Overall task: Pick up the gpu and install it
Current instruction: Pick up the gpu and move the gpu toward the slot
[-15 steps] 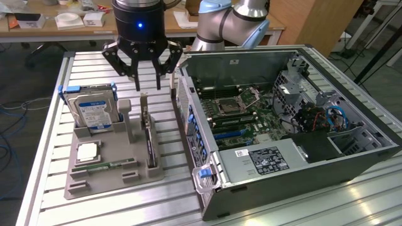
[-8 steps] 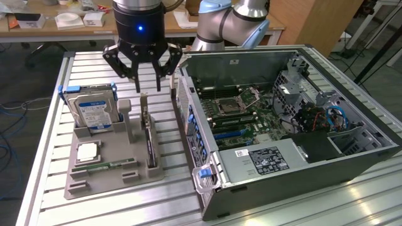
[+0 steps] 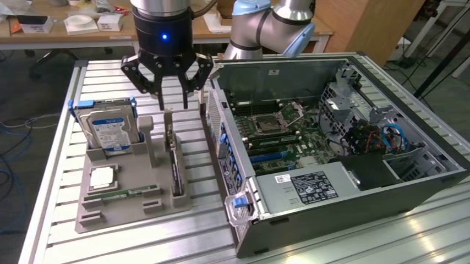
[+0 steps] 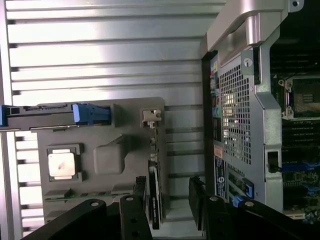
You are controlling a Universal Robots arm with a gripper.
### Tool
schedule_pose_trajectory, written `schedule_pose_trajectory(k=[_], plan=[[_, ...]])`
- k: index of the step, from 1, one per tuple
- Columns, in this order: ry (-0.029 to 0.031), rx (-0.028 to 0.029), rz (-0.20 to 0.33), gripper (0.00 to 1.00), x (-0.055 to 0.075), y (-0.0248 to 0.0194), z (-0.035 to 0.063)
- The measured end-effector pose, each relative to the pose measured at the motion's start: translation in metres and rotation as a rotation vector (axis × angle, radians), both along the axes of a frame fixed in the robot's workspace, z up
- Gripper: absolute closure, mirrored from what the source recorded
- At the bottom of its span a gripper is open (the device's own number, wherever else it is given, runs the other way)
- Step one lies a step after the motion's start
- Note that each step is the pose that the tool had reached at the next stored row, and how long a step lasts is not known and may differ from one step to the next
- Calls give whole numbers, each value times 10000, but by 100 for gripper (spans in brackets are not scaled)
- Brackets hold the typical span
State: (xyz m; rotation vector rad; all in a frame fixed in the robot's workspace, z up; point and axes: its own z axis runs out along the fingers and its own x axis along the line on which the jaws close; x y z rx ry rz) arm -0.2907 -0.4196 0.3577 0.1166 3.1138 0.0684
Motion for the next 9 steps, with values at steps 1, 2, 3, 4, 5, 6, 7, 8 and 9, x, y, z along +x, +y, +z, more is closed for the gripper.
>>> schedule_pose_trajectory(k=[1,2,3,4,5,6,7,8,9], plan=[[0,1,0,53,0,0,-7],[-1,1,0,53,0,0,-13],[-1,1,1,53,0,0,-19],[-1,1,0,53,0,0,-25],[0,0,1,53,0,0,-30],[-1,1,0,53,0,0,-36],[-1,1,0,53,0,0,-43],[-1,1,-1,53,0,0,-49],[-1,0,0,53,0,-1,-54]])
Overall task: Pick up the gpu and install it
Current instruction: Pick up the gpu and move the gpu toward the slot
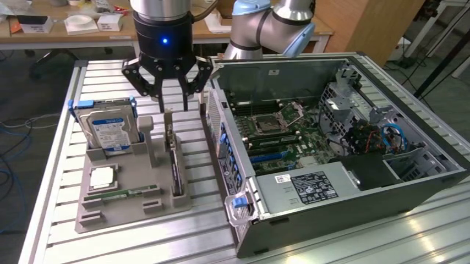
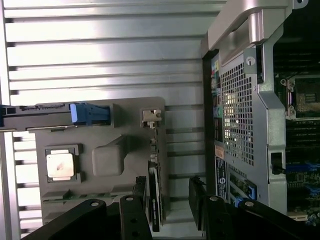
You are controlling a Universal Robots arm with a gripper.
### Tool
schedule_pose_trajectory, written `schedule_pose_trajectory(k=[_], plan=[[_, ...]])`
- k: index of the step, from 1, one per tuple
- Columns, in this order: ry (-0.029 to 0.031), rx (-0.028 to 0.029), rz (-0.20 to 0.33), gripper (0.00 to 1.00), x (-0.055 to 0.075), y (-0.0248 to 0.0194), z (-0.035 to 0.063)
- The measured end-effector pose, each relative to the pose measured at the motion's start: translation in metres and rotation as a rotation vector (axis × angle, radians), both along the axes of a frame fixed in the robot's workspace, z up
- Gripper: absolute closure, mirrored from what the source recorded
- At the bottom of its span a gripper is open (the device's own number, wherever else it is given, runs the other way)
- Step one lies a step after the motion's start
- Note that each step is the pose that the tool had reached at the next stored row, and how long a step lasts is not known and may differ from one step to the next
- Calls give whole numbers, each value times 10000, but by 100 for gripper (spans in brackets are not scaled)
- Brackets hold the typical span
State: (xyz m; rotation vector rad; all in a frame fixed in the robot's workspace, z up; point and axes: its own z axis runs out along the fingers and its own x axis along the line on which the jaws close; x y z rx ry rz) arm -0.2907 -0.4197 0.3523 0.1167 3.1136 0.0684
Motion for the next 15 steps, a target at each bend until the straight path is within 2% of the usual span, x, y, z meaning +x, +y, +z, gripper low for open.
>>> schedule_pose_trajectory(k=[15], plan=[[0,1,0,53,0,-9,-89]])
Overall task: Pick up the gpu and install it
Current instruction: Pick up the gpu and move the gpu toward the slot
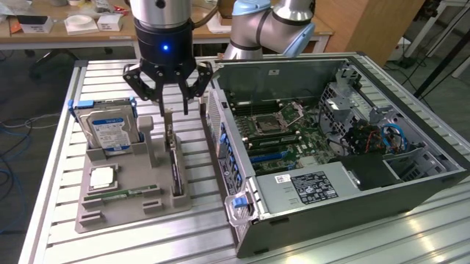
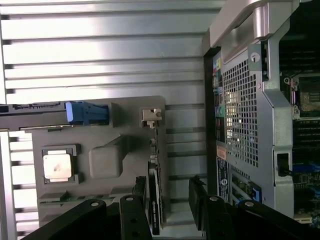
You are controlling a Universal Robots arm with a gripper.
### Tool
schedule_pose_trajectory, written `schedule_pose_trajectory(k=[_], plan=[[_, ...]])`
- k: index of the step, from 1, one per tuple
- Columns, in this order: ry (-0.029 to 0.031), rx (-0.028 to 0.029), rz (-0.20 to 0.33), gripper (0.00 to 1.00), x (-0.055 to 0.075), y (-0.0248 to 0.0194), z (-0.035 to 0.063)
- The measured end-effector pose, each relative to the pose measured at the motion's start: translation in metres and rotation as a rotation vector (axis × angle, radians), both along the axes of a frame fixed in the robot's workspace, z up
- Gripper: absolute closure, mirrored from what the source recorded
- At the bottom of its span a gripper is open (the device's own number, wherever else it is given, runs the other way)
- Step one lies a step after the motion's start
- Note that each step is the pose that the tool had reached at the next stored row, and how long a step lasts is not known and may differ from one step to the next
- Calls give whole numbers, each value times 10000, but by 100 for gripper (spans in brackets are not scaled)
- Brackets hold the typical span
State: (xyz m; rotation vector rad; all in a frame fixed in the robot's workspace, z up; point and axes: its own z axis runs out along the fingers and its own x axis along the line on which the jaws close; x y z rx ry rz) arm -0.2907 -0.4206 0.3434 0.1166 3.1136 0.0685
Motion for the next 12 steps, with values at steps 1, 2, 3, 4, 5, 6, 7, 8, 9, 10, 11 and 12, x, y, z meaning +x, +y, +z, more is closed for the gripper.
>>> schedule_pose_trajectory(k=[1,2,3,4,5,6,7,8,9,10,11,12], plan=[[1,0,0,53,0,-1,-7],[0,0,0,53,0,-1,-13],[1,0,0,53,0,-2,-19],[1,-1,0,53,0,-3,-25],[0,-1,1,53,0,-3,-31],[1,-1,0,53,0,-4,-37],[1,-1,0,53,0,-5,-43],[1,0,0,53,0,-5,-49],[0,0,0,53,0,-6,-56],[0,0,0,53,0,-7,-62],[0,0,0,53,0,-7,-69],[0,-1,0,53,0,-8,-75]])
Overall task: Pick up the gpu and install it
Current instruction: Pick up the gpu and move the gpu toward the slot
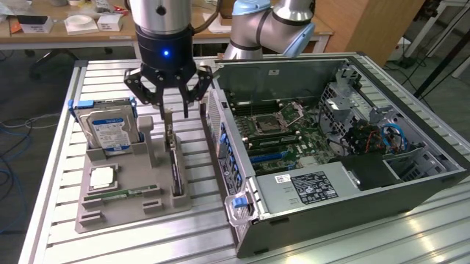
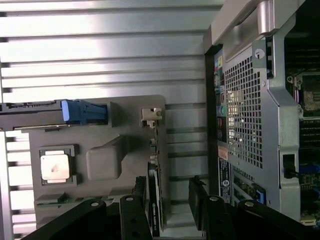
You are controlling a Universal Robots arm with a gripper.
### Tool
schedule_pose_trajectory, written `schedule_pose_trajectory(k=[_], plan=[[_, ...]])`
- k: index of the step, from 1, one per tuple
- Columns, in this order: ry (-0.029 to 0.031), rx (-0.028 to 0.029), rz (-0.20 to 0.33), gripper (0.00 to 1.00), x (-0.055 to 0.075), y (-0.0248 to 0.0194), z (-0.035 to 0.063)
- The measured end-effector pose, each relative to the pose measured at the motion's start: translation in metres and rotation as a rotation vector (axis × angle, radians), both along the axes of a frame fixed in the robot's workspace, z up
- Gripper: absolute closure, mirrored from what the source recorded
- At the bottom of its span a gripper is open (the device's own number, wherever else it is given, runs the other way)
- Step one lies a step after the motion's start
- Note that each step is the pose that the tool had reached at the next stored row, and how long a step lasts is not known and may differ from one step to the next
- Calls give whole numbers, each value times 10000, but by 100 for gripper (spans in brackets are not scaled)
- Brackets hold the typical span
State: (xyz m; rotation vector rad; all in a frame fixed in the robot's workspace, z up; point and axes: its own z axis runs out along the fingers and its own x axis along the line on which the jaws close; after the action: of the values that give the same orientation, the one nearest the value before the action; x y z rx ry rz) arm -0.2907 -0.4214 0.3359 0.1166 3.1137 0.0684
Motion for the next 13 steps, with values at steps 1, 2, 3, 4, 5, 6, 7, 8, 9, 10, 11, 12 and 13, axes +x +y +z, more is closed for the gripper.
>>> schedule_pose_trajectory(k=[1,2,3,4,5,6,7,8,9,10,11,12,13], plan=[[0,1,0,53,0,-1,-6],[0,1,0,53,0,-2,-13],[0,1,0,53,0,-2,-20],[0,1,0,53,0,-3,-26],[-1,1,0,53,0,-4,-33],[-1,1,1,53,0,-5,-40],[0,1,0,53,0,-6,-47],[0,0,0,53,0,-7,-53],[0,1,0,53,0,-8,-61],[0,0,0,53,0,-9,-68],[0,0,1,53,0,-11,-74],[0,1,1,53,0,-12,-81],[0,1,1,53,0,-14,-88]])
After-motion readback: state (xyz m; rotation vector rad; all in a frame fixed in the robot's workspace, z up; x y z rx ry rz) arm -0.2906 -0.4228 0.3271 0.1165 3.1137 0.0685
